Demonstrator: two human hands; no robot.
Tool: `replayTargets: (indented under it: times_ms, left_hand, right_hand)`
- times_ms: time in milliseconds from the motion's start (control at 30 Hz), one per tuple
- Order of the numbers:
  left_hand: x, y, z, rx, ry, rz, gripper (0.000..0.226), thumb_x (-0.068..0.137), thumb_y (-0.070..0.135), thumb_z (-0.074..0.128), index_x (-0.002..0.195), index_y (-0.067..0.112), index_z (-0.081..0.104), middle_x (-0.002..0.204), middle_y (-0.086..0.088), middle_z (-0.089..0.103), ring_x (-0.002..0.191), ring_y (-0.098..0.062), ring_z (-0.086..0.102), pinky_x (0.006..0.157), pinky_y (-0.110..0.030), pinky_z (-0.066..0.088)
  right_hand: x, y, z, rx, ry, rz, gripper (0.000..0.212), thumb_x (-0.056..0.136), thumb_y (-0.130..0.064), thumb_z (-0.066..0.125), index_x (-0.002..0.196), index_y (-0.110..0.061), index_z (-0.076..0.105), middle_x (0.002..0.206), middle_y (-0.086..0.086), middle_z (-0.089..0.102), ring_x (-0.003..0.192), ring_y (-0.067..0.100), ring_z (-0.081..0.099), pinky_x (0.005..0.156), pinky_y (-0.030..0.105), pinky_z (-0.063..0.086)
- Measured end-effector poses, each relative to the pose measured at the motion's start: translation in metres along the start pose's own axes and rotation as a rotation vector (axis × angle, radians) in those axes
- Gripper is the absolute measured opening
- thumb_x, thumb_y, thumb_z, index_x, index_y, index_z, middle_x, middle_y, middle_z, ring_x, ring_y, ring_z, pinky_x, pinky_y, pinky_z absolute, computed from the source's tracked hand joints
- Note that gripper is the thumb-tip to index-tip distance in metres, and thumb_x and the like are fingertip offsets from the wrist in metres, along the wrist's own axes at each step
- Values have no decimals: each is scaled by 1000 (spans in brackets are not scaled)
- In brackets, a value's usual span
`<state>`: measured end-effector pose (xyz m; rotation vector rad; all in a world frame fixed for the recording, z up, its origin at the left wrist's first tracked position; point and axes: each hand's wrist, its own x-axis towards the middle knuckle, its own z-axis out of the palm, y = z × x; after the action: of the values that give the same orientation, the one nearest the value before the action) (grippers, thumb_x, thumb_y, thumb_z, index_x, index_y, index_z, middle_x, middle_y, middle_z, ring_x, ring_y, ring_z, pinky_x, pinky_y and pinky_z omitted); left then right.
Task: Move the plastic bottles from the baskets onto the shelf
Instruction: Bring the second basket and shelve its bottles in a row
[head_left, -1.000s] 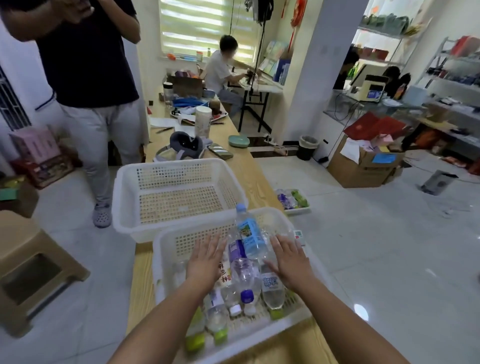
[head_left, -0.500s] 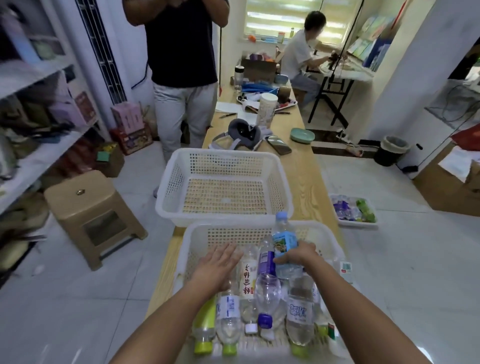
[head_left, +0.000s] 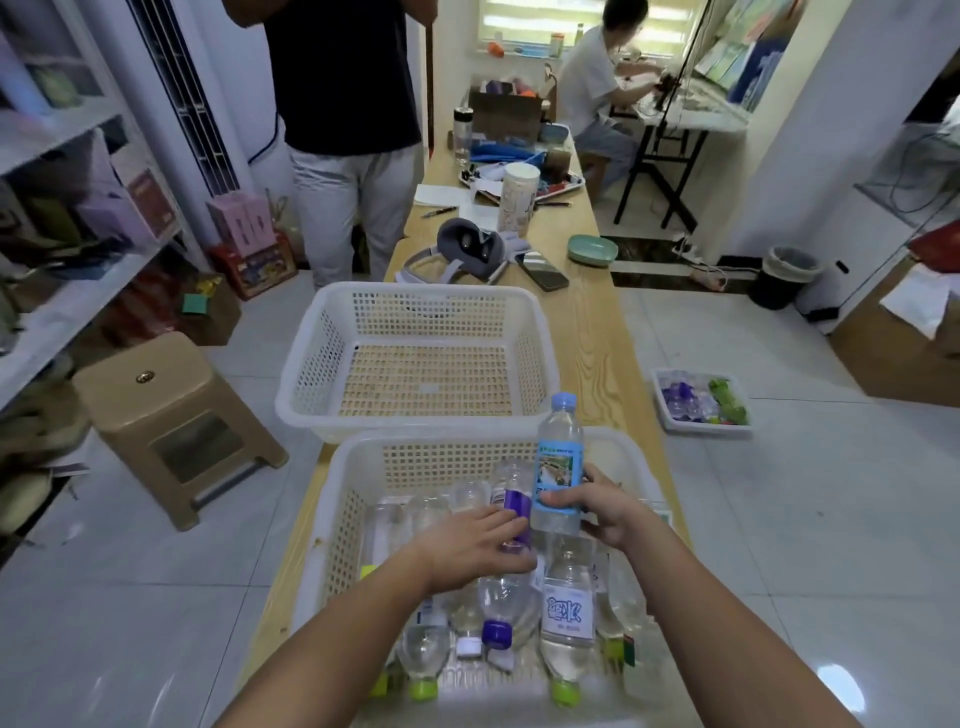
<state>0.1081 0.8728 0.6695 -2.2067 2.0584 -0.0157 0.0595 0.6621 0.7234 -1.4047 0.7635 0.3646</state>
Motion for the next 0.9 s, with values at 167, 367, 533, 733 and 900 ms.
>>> replayTargets:
  times_ms: [167, 367, 533, 733, 900]
  left_hand:
    - [1, 8, -5, -98, 22, -54, 61, 79, 0, 66, 131, 23, 46, 148, -6, 40, 143, -25, 29, 118, -41, 20]
    - [-6, 25, -16, -322, 25, -132, 57, 87, -3, 55, 137, 21, 41, 155, 2, 29, 148, -18, 12, 121, -47, 8]
    - [-26, 31, -41, -815, 236, -354, 64, 79, 23, 73, 135, 29, 44, 146, 12, 42, 136, -9, 35, 113, -32, 27]
    - [-34, 8, -68, -1675, 549, -830, 51, 77, 19, 78, 121, 25, 55, 112, 4, 67, 101, -10, 64, 85, -23, 53]
    - [-40, -5, -51, -1718, 539, -1130, 28, 83, 23, 74, 108, 14, 65, 104, -5, 72, 88, -19, 68, 73, -23, 53]
  right_hand:
    - [0, 3, -2, 21, -28, -14, 54, 74, 3, 74, 120, -13, 51, 96, 3, 67, 82, 15, 63, 60, 25, 44]
    - [-1, 3, -1, 57, -28, -32, 51, 73, -1, 76, 117, -16, 56, 102, 3, 69, 92, 18, 62, 76, 32, 45]
    - [-2, 4, 0, 87, -53, -59, 53, 70, -2, 76, 118, -16, 57, 106, 7, 71, 100, 25, 64, 85, 39, 50]
    - [-6, 7, 3, 83, -63, -79, 51, 72, 5, 73, 117, -11, 55, 106, 11, 70, 92, 25, 66, 69, 31, 50]
    - [-3, 12, 12, 56, 17, -93, 56, 64, 5, 78, 113, -9, 55, 108, 14, 69, 94, 28, 67, 70, 35, 54]
